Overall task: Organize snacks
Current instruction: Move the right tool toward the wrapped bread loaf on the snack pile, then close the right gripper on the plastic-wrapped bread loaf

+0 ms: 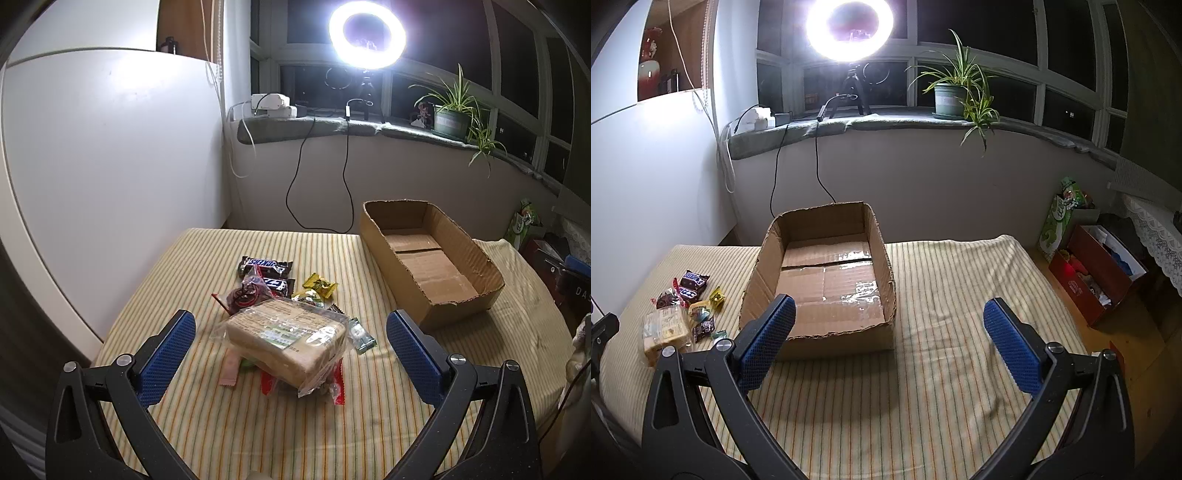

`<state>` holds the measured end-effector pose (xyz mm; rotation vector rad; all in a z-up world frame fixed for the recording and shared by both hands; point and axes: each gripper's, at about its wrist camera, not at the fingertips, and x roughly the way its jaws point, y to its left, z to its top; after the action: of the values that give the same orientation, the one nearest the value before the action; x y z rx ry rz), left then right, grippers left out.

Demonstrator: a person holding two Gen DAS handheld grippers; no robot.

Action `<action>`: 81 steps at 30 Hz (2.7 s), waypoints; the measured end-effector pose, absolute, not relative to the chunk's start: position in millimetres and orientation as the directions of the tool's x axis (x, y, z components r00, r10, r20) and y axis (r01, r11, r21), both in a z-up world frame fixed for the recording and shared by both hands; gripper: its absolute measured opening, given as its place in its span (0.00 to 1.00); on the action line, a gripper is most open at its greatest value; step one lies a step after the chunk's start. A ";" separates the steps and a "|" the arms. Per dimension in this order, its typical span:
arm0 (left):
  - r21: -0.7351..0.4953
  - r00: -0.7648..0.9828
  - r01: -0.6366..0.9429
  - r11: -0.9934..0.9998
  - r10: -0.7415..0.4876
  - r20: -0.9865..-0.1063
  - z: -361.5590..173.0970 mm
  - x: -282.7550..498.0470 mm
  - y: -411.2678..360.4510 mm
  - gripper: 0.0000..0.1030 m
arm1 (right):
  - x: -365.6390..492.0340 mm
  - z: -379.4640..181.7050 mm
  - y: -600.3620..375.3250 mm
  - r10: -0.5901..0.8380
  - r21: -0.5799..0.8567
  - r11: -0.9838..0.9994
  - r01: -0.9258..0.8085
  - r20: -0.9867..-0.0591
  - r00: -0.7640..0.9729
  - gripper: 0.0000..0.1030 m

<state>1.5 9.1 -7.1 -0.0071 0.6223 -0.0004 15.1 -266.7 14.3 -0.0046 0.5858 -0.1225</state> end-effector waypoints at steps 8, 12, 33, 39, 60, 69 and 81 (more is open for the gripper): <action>-0.007 0.813 -0.001 1.000 -0.003 -0.582 -7.4 0.8 8.6 1.00 | 15.4 14.2 -266.0 -0.117 -0.040 0.993 0.114 -0.552 0.826 1.00; -0.008 0.813 -0.002 1.000 -0.003 -0.582 -7.3 0.9 8.8 1.00 | 16.0 14.1 -265.5 -0.116 -0.043 0.993 0.111 -0.554 0.825 1.00; -0.019 0.811 -0.008 1.000 -0.005 -0.585 -9.6 2.1 14.9 1.00 | 16.5 8.9 -260.3 -0.113 -0.050 0.993 0.102 -0.560 0.821 1.00; -0.024 0.807 -0.013 1.000 -0.004 -0.591 -11.9 3.1 17.5 1.00 | 19.2 4.4 -257.2 -0.108 -0.060 0.994 0.090 -0.566 0.817 1.00; -0.072 0.794 -0.018 0.997 -0.029 -0.607 -19.8 6.1 31.1 1.00 | 27.4 -0.6 -237.9 -0.040 -0.066 0.998 0.001 -0.592 0.805 1.00; -0.100 0.782 -0.036 0.994 -0.034 -0.622 -28.0 5.0 45.3 1.00 | 32.6 -7.2 -213.0 0.047 -0.057 0.993 -0.104 -0.615 0.787 1.00; -0.246 0.734 -0.054 0.968 -0.128 -0.666 -49.9 9.1 77.7 0.93 | 53.6 -31.8 -147.4 0.376 0.138 0.905 -0.402 -0.699 0.608 0.93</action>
<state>9.1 77.7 -49.9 -0.2572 0.7469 -0.0409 53.6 -147.4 -31.8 -0.0338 0.7991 0.4495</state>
